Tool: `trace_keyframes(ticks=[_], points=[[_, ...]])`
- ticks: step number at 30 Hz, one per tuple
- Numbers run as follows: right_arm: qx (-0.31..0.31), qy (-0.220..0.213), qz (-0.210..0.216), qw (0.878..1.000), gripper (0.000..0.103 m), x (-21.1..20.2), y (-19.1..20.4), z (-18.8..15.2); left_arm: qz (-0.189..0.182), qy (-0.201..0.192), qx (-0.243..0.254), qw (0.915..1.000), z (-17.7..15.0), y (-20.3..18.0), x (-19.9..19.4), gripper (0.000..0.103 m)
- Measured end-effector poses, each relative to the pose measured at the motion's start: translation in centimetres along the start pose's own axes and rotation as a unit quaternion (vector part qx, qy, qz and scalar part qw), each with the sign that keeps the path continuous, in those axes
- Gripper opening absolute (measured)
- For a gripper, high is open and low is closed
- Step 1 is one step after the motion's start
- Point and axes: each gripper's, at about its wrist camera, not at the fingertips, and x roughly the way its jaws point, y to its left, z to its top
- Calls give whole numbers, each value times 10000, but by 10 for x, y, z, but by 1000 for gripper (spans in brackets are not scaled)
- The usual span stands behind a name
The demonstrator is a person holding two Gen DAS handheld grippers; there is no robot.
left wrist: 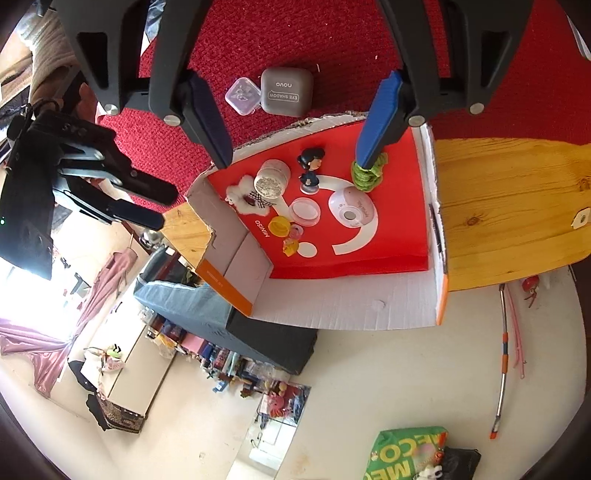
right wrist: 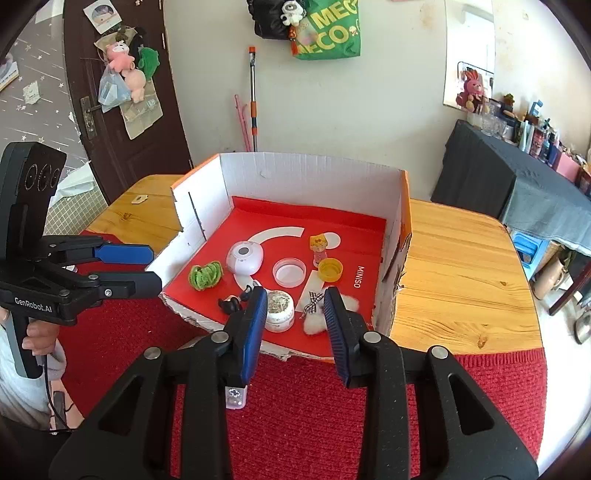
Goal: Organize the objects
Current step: 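Open both tools and lift them out of the box toward the rug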
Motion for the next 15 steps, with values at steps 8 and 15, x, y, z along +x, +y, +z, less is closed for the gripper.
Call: trace_keyframes(ticks=[8, 15], points=[[-121, -747, -272, 9968, 70, -24, 39, -30, 596, -563, -130, 9965, -28, -7, -7, 79], [241, -786, -276, 9962, 78, -7, 48, -51, 1154, -705, -182, 9907, -47, -6, 4, 86]])
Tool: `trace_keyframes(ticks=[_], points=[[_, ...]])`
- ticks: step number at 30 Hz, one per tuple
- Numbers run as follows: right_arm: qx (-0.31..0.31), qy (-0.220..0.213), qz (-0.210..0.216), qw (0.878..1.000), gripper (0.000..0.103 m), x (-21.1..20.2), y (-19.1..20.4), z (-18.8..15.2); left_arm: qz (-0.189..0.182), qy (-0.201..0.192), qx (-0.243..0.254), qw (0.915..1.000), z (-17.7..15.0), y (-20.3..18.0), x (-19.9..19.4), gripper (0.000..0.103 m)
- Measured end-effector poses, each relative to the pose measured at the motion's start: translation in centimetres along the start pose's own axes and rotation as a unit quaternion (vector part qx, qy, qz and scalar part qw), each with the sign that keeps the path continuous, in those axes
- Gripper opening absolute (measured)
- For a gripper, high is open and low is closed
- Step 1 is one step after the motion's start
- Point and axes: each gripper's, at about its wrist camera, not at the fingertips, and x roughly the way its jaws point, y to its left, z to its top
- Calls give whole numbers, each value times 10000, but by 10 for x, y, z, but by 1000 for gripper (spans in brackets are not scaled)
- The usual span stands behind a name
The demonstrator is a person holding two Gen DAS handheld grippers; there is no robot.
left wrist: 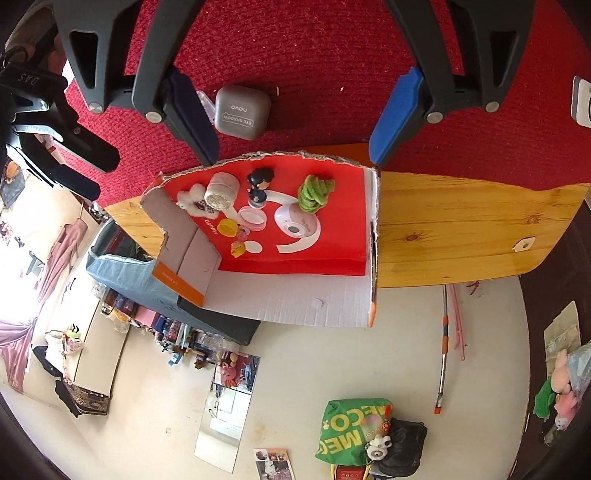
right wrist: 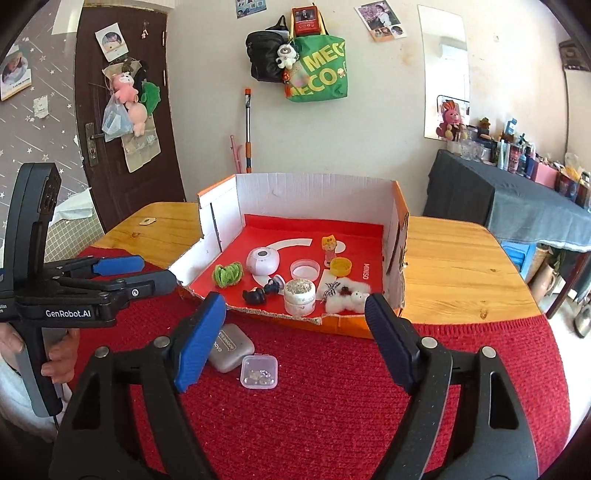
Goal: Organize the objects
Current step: 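Open both tools and lift them out of the box toward the rug, then close the left tool on the grey eye shadow case while the right tool grasps the clear trinket box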
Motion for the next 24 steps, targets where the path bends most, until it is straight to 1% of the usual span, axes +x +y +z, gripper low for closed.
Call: trace_keyframes(ticks=[1, 4, 7, 9, 12, 17, 22, 24], points=[[63, 48, 7, 10000, 79, 6, -1, -2, 51, -11, 9, 10000, -2, -1, 2, 89], [272, 222, 88, 9993, 79, 18, -4, -10, 164, -2, 99, 9998, -10, -4, 9, 93], [285, 372, -24, 9989, 79, 33, -3, -17, 218, 46, 171, 9996, -17, -8, 15, 95], [263, 469, -52, 9985, 79, 40, -2, -21, 237, 76, 186, 9995, -21, -9, 18, 96], [271, 668, 19, 9974, 79, 51, -1, -28, 218, 197, 160, 9994, -25, -8, 23, 96], [186, 1115, 105, 9935, 79, 70, 4, -39, 220, 341, 229, 9989, -32, -8, 29, 96], [5, 1376, 122, 9904, 79, 83, 10, -43, 187, 448, 259, 9985, -35, -7, 33, 96], [-112, 1452, 77, 9893, 79, 87, 13, -43, 113, 531, 305, 9981, -36, -9, 35, 96]])
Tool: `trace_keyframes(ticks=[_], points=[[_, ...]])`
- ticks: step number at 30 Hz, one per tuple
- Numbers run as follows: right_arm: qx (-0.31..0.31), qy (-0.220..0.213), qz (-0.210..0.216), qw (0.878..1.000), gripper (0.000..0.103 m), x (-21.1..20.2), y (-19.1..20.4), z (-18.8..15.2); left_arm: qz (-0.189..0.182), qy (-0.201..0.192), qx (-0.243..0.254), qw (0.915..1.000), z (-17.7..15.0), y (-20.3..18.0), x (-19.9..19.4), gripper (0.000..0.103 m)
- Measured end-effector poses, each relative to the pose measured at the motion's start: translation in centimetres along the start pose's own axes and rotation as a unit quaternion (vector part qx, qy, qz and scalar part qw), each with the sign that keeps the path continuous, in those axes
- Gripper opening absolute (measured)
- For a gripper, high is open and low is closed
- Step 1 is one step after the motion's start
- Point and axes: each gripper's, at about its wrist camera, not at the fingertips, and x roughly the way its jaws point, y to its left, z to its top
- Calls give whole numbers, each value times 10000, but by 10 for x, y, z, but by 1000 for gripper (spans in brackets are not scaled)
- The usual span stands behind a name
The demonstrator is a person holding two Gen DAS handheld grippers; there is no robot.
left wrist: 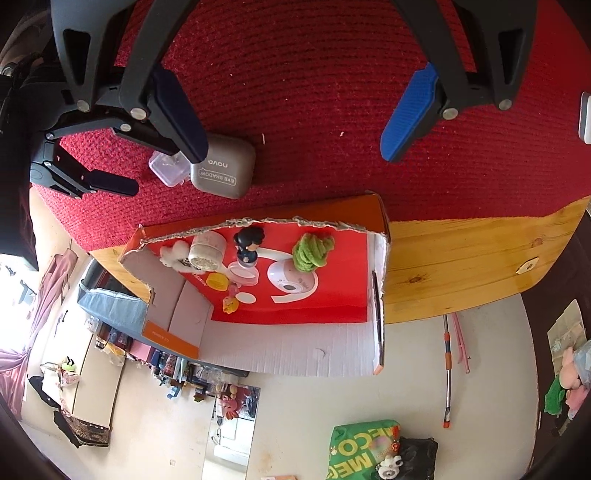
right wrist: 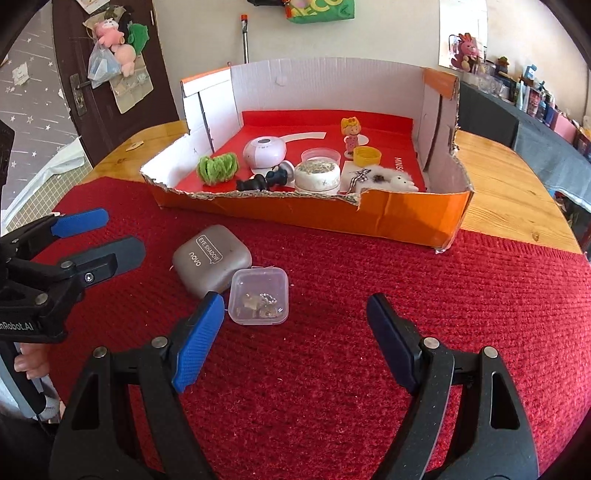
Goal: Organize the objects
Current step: 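Close the left tool on the grey eye shadow case while the right tool grasps the clear trinket box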
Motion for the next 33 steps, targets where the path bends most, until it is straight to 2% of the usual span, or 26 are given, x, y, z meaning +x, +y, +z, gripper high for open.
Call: trace_keyframes(ticks=[5, 9, 12, 16, 20, 23, 26, 28, 29, 31, 33], points=[[-44, 14, -353, 9994, 79, 2, -8, 0, -91, 120, 175, 9997, -1, -9, 5, 96], [12, 38, -318, 9995, 79, -1, -24, -1, -100, 177, 319, 9993, 1, -17, 12, 96], [-101, 67, -141, 9998, 79, -3, -30, 0, -176, 261, 410, 9987, 3, -21, 20, 96], [-428, 82, 52, 9990, 79, -3, -31, 2, -220, 376, 587, 9973, 4, -27, 30, 96], [-837, 108, 30, 9964, 79, 0, -26, 3, -322, 437, 712, 9960, 6, -30, 34, 92], [-1058, 130, 23, 9943, 73, 3, -20, 4, -346, 444, 849, 9948, 7, -35, 37, 88], [-1144, 160, 81, 9933, 62, 6, -16, 4, -404, 461, 996, 9931, 7, -41, 40, 78], [-1147, 154, 149, 9932, 55, 7, -15, 5, -482, 507, 1053, 9920, 6, -44, 43, 62], [-1147, 144, 180, 9931, 52, 7, -15, 5, -558, 541, 1063, 9913, 5, -45, 44, 58], [-1113, 140, 353, 9931, 35, 6, -14, 4, -588, 484, 1083, 9912, 3, -46, 43, 52], [-1109, 122, 402, 9929, 34, 5, -13, 3, -584, 456, 1103, 9911, 2, -46, 42, 52]])
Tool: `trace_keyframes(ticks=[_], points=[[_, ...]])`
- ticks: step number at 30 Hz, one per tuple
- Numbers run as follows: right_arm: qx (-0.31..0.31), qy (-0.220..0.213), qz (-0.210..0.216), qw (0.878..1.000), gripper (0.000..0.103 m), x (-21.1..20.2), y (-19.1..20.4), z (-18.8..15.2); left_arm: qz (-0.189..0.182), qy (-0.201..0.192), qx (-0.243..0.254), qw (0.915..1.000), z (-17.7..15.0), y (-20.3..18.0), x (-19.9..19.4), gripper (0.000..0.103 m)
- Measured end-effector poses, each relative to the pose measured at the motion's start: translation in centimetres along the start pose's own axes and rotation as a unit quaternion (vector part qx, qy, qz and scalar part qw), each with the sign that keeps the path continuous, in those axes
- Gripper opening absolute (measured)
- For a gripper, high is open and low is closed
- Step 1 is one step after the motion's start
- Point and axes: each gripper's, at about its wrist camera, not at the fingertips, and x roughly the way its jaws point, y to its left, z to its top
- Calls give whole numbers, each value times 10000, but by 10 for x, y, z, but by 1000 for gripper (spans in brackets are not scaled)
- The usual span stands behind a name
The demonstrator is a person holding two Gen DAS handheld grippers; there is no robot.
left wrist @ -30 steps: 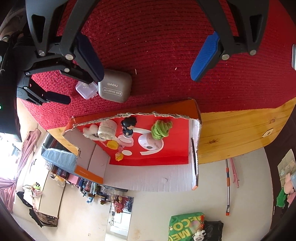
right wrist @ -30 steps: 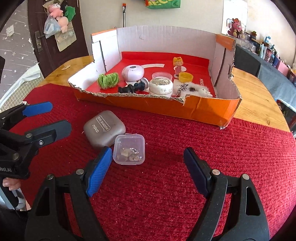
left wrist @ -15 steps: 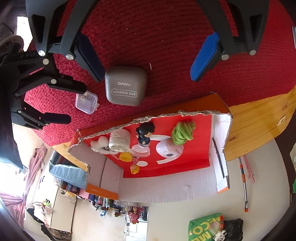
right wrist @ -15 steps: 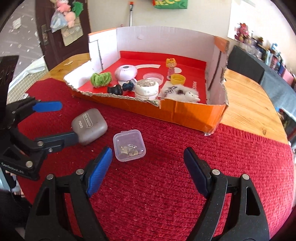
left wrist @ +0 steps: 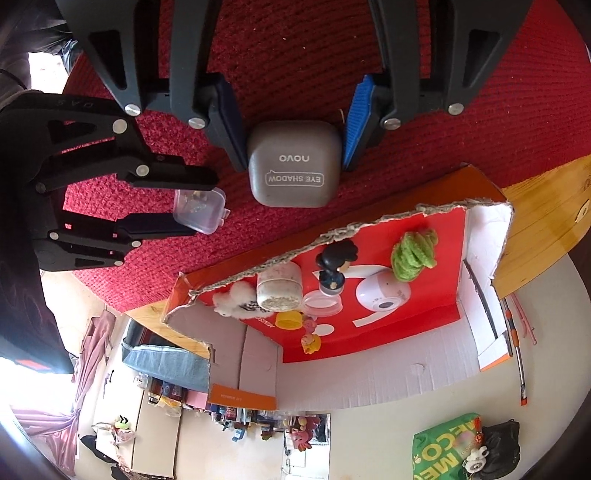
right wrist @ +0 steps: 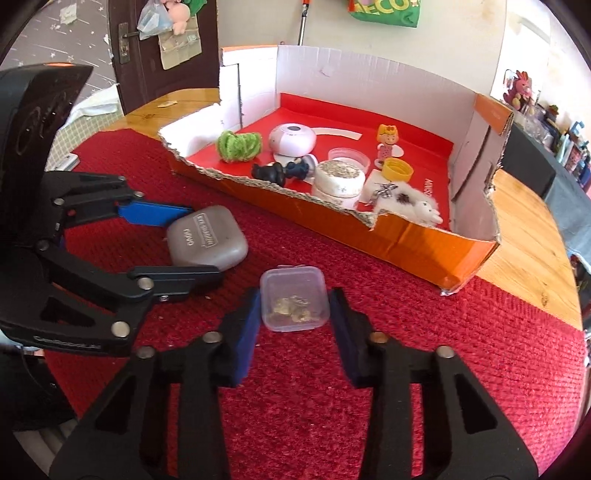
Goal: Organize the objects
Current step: 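Close the left tool on the grey eye shadow case while the right tool grasps the clear trinket box, then carry the eye shadow case into the box while the right tool carries the trinket box inside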
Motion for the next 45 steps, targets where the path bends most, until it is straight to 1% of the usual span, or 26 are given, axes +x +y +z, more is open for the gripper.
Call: trace_keyframes(ticks=[6, 11, 14, 17, 20, 22, 24, 27, 31, 34, 36, 41, 43, 45], points=[[97, -75, 47, 9999, 34, -4, -2, -1, -80, -43, -109, 9999, -2, 2, -6, 52], [99, -133, 101, 9998, 34, -12, 0, 0, -179, -153, -134, 9996, -1, 1, -19, 52], [117, -199, 226, 9995, 34, -20, 2, 2, -280, -279, -164, 9991, 2, 1, -33, 52], [157, -331, 393, 9986, 34, -33, 2, 8, -254, -474, -176, 9984, 12, 5, -52, 52], [134, -458, 337, 9983, 34, -45, -2, 26, -89, -565, -172, 9982, 31, 13, -62, 52], [101, -523, 137, 9985, 34, -51, -5, 42, 86, -610, -182, 9979, 47, 21, -63, 52], [44, -573, -83, 9983, 34, -53, -8, 61, 296, -542, -274, 9977, 66, 31, -56, 52], [5, -546, -308, 9980, 34, -48, -16, 94, 386, -351, -475, 9975, 92, 47, -38, 52], [112, -392, -505, 9979, 34, -32, -33, 134, 504, -89, -711, 9962, 118, 67, -10, 52], [272, -195, -602, 9976, 34, -16, -50, 158, 515, 31, -796, 9955, 130, 74, 7, 52], [357, 8, -620, 9974, 34, -2, -59, 171, 526, 132, -875, 9947, 137, 77, 19, 52], [586, 500, -678, 9947, 34, 33, -74, 192, 551, 285, -1011, 9929, 152, 82, 40, 52], [709, 668, -809, 9919, 34, 45, -80, 196, 567, 344, -1076, 9920, 155, 83, 46, 52], [894, 837, -795, 9893, 34, 57, -88, 198, 554, 409, -1120, 9913, 158, 85, 54, 52]])
